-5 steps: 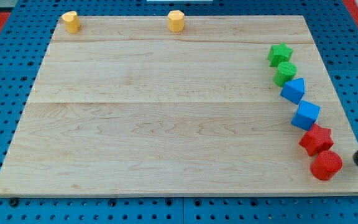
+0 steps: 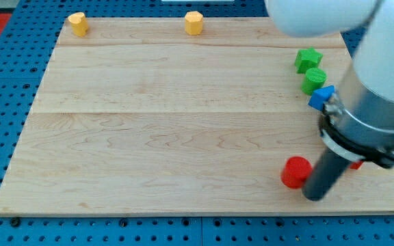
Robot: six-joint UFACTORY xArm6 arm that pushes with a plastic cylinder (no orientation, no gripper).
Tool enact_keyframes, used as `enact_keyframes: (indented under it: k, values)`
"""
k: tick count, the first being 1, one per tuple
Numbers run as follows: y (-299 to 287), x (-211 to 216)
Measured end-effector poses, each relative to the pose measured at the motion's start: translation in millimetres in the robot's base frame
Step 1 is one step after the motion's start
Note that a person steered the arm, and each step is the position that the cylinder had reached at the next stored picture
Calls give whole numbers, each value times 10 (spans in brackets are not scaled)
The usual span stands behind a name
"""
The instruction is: Move the red circle towards the center
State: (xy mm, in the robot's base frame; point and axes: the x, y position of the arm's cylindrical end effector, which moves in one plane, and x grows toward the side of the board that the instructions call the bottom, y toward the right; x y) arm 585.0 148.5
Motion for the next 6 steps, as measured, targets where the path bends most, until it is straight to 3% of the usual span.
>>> enact_keyframes:
  k: [2, 4, 5, 6]
  values:
    - [-626, -594]
    - [-626, -1462]
    - [-620, -1692]
    - [-555, -1648]
